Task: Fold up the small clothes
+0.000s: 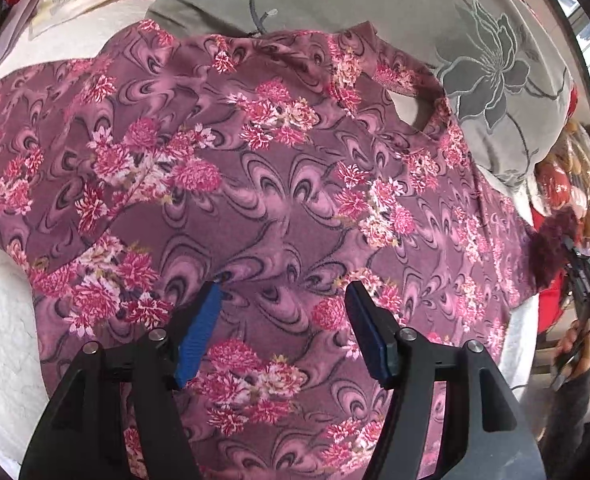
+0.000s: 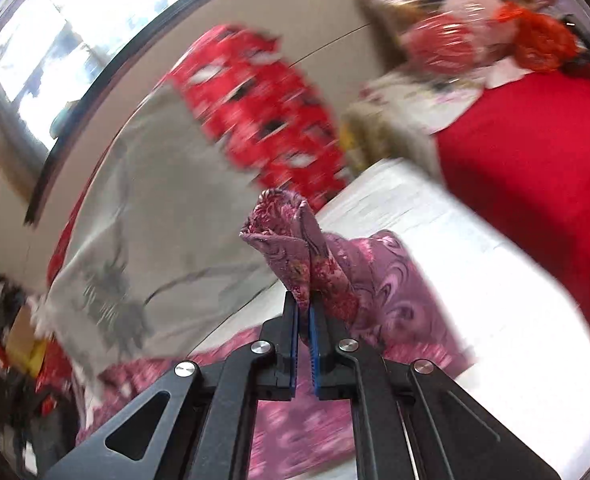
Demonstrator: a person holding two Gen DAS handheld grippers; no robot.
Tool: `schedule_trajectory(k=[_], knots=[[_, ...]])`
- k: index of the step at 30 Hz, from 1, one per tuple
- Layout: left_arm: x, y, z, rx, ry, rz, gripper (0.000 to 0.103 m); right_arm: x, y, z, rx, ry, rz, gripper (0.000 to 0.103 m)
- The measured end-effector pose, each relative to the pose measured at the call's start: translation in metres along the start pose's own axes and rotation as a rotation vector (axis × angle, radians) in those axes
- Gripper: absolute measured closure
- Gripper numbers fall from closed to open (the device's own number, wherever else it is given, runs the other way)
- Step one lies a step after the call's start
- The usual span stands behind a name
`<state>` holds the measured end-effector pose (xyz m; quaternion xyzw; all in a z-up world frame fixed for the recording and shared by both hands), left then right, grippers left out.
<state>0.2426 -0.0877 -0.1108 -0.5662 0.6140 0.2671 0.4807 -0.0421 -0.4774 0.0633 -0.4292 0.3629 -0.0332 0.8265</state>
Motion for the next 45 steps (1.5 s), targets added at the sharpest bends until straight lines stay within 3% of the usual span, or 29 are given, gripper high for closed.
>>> schedule_trajectory(k=[9, 17, 24, 26, 30, 32, 34, 36, 38, 40, 41, 42, 43, 45], knots=[[-0.025, -0.009, 0.028, -0.089, 0.091, 0.064, 0.039, 0.038, 0.063, 0.143, -0.119, -0.168, 0.123, 0.098], [-0.057, -0.017, 0.057, -0.117, 0.136, 0.062, 0.039, 0.063, 0.130, 0.273, -0.256, -0.310, 0.235, 0.098], [-0.077, -0.024, 0.074, -0.123, 0.156, 0.035, 0.039, 0.075, 0.203, 0.359, -0.303, -0.438, 0.336, 0.098], [-0.078, -0.022, 0.074, -0.121, 0.161, 0.043, 0.039, 0.078, 0.225, 0.371, -0.309, -0.455, 0.377, 0.092], [-0.071, -0.011, 0.059, -0.122, 0.200, 0.084, 0.039, 0.082, 0.259, 0.359, -0.278, -0.452, 0.498, 0.087], [-0.065, -0.006, 0.049, -0.117, 0.218, 0.103, 0.039, 0.066, 0.258, 0.346, -0.248, -0.484, 0.484, 0.087], [-0.054, -0.001, 0.037, -0.113, 0.229, 0.131, 0.039, 0.049, 0.249, 0.322, -0.237, -0.474, 0.450, 0.073], [-0.039, 0.003, 0.027, -0.125, 0.224, 0.159, 0.039, 0.037, 0.240, 0.303, -0.234, -0.442, 0.425, 0.067], [-0.027, 0.004, 0.019, -0.159, 0.222, 0.179, 0.039, 0.025, 0.227, 0.270, -0.209, -0.406, 0.399, 0.067], [-0.026, -0.003, 0.013, -0.193, 0.220, 0.130, 0.039, 0.017, 0.212, 0.241, -0.175, -0.367, 0.370, 0.067], [-0.028, -0.007, 0.012, -0.203, 0.218, 0.103, 0.046, 0.011, 0.201, 0.219, -0.146, -0.341, 0.344, 0.067], [-0.033, -0.015, 0.010, -0.215, 0.207, 0.060, 0.061, 0.007, 0.193, 0.203, -0.121, -0.318, 0.320, 0.067], [-0.037, -0.019, 0.009, -0.214, 0.206, 0.045, 0.097, 0.005, 0.186, 0.191, -0.099, -0.300, 0.302, 0.067], [-0.051, -0.030, 0.012, -0.227, 0.214, 0.001, 0.100, -0.004, 0.163, 0.147, -0.007, -0.244, 0.245, 0.067]])
Point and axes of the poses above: each gripper's, at about its wrist camera, not at the fingertips, and x roughly the way its jaws point, z to its left, y to its underside, the point moved 10 cm from there along x, roughly the way its jaws point, and after that the axes turned 12 degrees about -x, right-handed, at the moved point
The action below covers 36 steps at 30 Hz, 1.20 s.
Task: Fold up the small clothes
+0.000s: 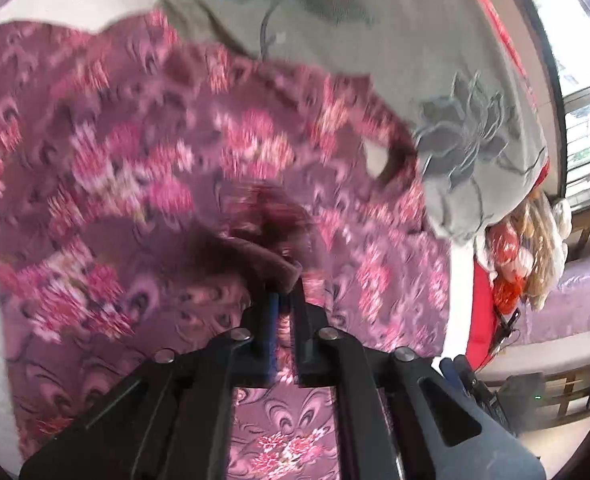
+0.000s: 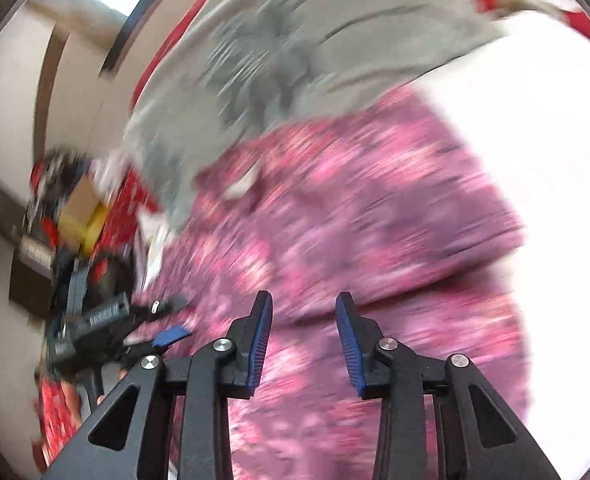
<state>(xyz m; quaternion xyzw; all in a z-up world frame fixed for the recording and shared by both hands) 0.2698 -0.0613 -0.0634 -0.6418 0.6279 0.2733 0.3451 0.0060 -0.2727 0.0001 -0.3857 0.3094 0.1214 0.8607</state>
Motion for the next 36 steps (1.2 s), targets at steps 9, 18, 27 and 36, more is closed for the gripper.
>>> schedule_trajectory(k=[9, 18, 27, 36], knots=[[-0.011, -0.013, 0.021, -0.029, -0.058, -0.028, 0.100, 0.010, -0.020, -0.088, 0.236, 0.018, -0.033, 0.061], [0.002, -0.003, 0.049, 0.027, -0.198, -0.019, 0.096, 0.040, -0.006, -0.077, 0.041, 0.119, 0.055, 0.093], [-0.015, -0.004, 0.023, 0.027, -0.106, -0.066, 0.078, 0.014, -0.018, -0.023, -0.060, 0.097, -0.053, 0.068], [-0.018, -0.008, 0.045, 0.000, -0.109, -0.027, 0.077, 0.022, -0.014, 0.060, -0.209, 0.090, -0.115, 0.067]])
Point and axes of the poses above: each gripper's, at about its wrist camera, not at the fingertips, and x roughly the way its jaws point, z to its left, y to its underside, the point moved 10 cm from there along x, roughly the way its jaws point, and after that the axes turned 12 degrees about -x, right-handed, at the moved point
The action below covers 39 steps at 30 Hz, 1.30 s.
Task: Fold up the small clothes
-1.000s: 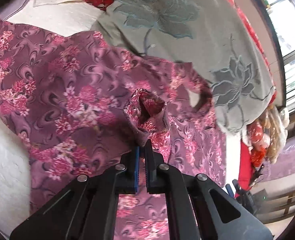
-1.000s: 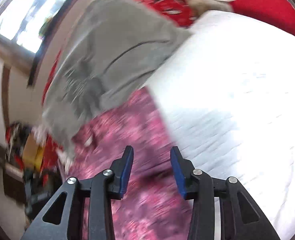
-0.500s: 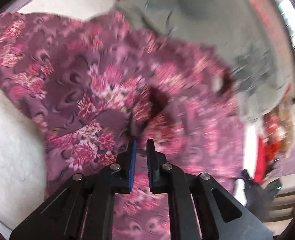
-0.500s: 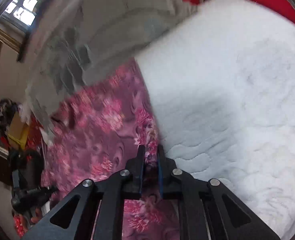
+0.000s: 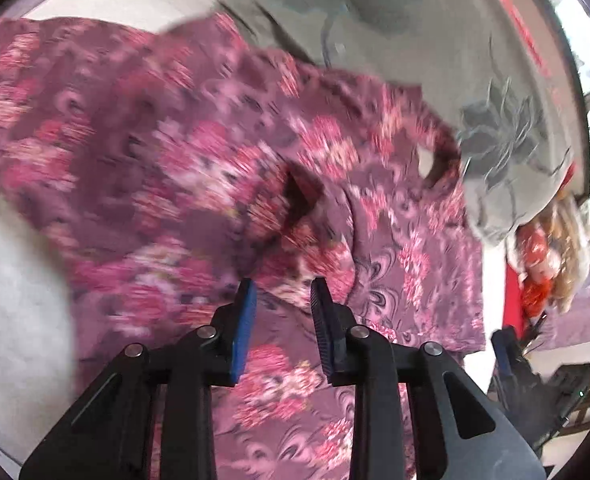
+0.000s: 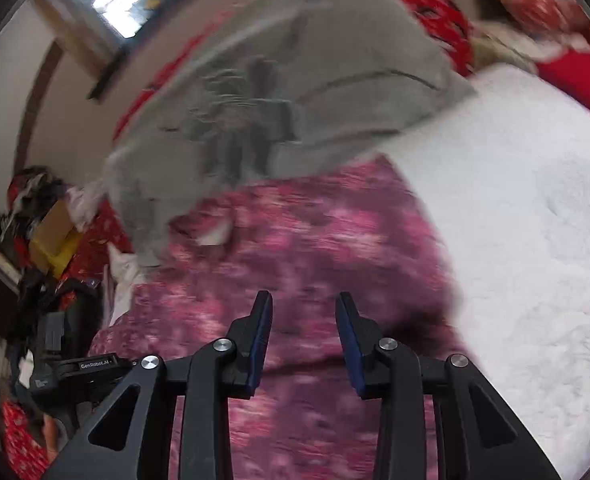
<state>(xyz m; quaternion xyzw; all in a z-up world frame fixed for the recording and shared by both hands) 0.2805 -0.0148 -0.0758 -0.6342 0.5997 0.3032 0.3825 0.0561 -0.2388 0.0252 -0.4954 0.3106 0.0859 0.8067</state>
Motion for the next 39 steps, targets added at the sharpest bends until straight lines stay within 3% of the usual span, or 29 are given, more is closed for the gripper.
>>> schedule_trajectory(k=[3, 4, 6, 11, 13, 17, 19, 23, 31, 33, 34, 39], knots=[[-0.031, -0.026, 0.029, -0.043, 0.011, -0.058, 0.071, 0.036, 0.000, 0.050, -0.089, -0.066, 0.078, 0.067], [-0.042, -0.038, 0.043, -0.068, 0.004, -0.083, 0.059, 0.046, 0.002, 0.061, -0.103, -0.084, 0.102, 0.067], [-0.058, -0.062, 0.073, -0.120, -0.026, -0.132, 0.051, 0.073, 0.013, 0.092, -0.133, -0.123, 0.160, 0.067], [-0.091, -0.120, 0.164, -0.298, -0.112, -0.186, 0.051, 0.121, 0.039, 0.154, -0.228, -0.194, 0.231, 0.067], [-0.092, -0.138, 0.192, -0.364, -0.150, -0.198, 0.051, 0.135, 0.054, 0.165, -0.282, -0.190, 0.267, 0.060], [-0.100, -0.169, 0.231, -0.441, -0.179, -0.232, 0.051, 0.134, 0.065, 0.171, -0.399, -0.150, 0.164, 0.055], [-0.100, -0.184, 0.246, -0.472, -0.191, -0.252, 0.051, 0.135, 0.067, 0.174, -0.413, -0.155, 0.166, 0.048], [-0.093, -0.202, 0.271, -0.525, -0.216, -0.267, 0.051, 0.134, 0.069, 0.177, -0.427, -0.162, 0.154, 0.044], [-0.089, -0.227, 0.276, -0.556, -0.215, -0.360, 0.047, 0.136, 0.066, 0.182, -0.433, -0.200, 0.147, 0.034], [-0.087, -0.230, 0.266, -0.537, -0.173, -0.355, 0.089, 0.136, 0.066, 0.182, -0.430, -0.209, 0.145, 0.033], [-0.084, -0.229, 0.262, -0.540, -0.141, -0.335, 0.100, 0.136, 0.066, 0.182, -0.428, -0.212, 0.144, 0.033], [-0.093, -0.222, 0.228, -0.494, -0.062, -0.364, 0.101, 0.136, 0.065, 0.182, -0.422, -0.217, 0.143, 0.033]])
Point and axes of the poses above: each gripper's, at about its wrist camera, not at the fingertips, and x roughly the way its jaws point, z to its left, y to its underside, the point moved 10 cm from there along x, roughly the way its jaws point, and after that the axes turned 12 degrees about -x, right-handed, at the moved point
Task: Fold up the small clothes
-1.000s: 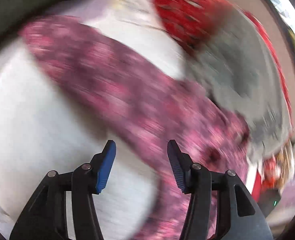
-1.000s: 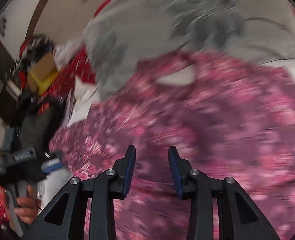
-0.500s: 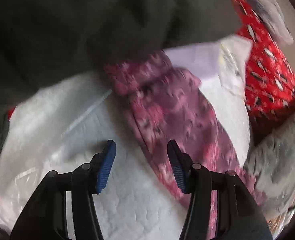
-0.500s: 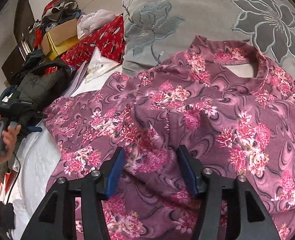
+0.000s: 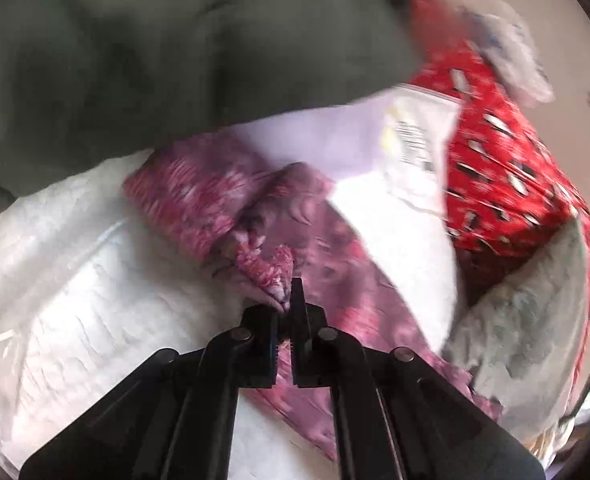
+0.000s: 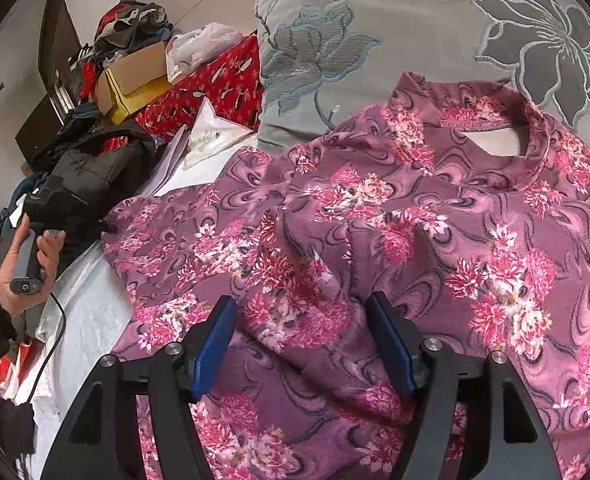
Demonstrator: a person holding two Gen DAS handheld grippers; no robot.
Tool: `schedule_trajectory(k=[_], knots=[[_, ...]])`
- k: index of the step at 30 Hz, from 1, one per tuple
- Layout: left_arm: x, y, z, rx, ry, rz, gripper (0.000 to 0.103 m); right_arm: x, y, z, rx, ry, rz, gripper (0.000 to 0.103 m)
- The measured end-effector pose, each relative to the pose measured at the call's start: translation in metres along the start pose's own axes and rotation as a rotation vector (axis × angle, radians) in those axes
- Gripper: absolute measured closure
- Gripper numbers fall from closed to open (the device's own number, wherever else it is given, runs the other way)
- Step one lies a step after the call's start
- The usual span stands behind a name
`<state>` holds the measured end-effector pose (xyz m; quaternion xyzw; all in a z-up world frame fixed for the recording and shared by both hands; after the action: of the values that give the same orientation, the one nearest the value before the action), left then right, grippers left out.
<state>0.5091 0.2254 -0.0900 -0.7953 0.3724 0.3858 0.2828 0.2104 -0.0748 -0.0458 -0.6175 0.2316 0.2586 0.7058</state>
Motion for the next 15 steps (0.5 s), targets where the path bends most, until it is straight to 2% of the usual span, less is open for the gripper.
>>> schedule_trajectory(k=[6, 10, 12, 15], knots=[[-0.033, 0.032, -0.046, 0.080, 0.093, 0.018, 0.101, -0.001, 0.000, 0.000, 0.004, -0.001, 0.011, 0.033], [-0.063, 0.064, -0.068, 0.141, 0.143, 0.051, 0.101, -0.006, 0.000, -0.001, 0.019, 0.000, 0.055, 0.033], [-0.069, 0.084, -0.089, 0.181, 0.161, 0.063, 0.101, -0.018, -0.001, -0.004, 0.023, 0.021, 0.069, 0.034], [-0.080, 0.108, -0.105, 0.215, 0.184, 0.079, 0.101, -0.043, -0.002, -0.020, 0.022, 0.076, 0.042, 0.033]])
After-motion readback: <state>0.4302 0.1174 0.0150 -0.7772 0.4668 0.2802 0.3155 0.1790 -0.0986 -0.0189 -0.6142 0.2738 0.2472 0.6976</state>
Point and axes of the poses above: each gripper's, at about its wrist camera, not at the fingertips, and x roughly the way its jaws point, z to its left, y to its underside, the point moved 10 cm from there along x, roughly the way its jaws point, and after that the axes turned 12 degrees about -x, right-handed, at the moved point
